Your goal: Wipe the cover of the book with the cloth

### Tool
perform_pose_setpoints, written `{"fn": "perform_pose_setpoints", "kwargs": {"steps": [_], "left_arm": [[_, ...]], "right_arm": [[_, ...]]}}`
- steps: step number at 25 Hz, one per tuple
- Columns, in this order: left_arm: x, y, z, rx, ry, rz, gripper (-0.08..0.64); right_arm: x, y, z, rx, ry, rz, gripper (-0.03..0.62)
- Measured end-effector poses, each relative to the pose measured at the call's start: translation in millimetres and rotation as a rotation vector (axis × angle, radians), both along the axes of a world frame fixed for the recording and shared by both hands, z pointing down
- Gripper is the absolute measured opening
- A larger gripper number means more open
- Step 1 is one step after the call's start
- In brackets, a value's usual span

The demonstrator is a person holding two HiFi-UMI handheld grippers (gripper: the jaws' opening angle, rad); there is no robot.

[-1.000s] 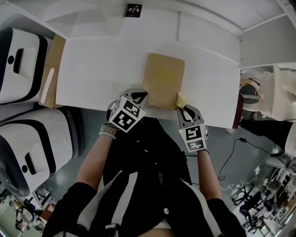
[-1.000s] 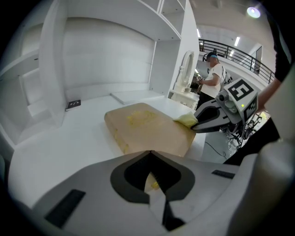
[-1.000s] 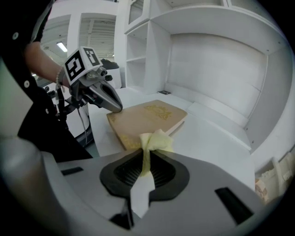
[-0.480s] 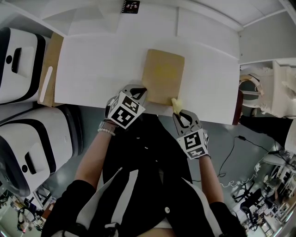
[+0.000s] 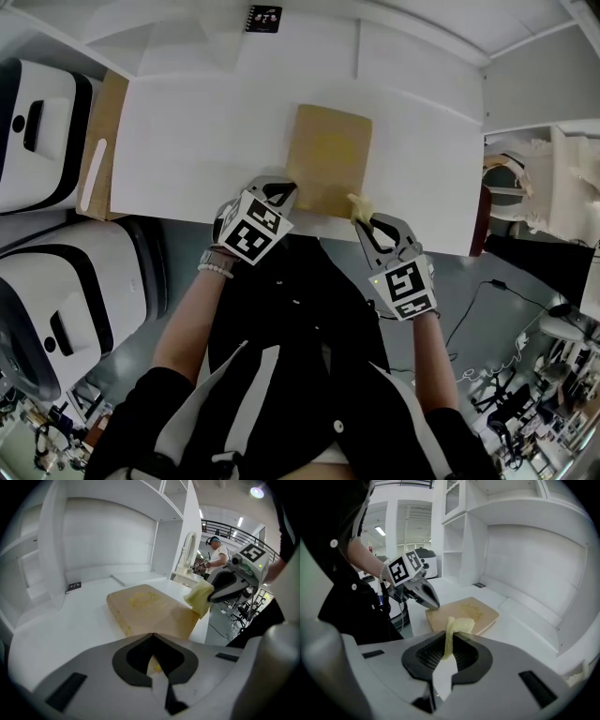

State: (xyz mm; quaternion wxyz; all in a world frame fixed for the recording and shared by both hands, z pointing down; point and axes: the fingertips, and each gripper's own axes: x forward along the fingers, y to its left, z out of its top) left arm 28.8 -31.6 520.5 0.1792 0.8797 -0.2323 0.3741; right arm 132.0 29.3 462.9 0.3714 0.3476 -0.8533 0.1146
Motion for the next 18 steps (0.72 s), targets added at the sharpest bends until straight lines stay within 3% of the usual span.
{"fn": "perform_pose_setpoints", "kwargs": {"steps": [7, 11, 18], "left_arm": [[2.9, -1.7, 0.4, 0.0, -0.006, 0.011, 0.001], [2.7, -0.7, 0.2, -0.004, -0.005, 0.006, 0.0], [3.6, -1.6, -0.1, -0.006, -0.001, 0.002, 0.0]], "right_arm": [[6.4, -66.2, -16.8, 0.093, -0.04, 0.036, 0.04], [6.1, -102.1, -8.6, 0.14, -0.012, 0.059, 0.038], [-0.8, -93.8, 31.2, 0.062, 0.027, 0.054, 0.038]]}}
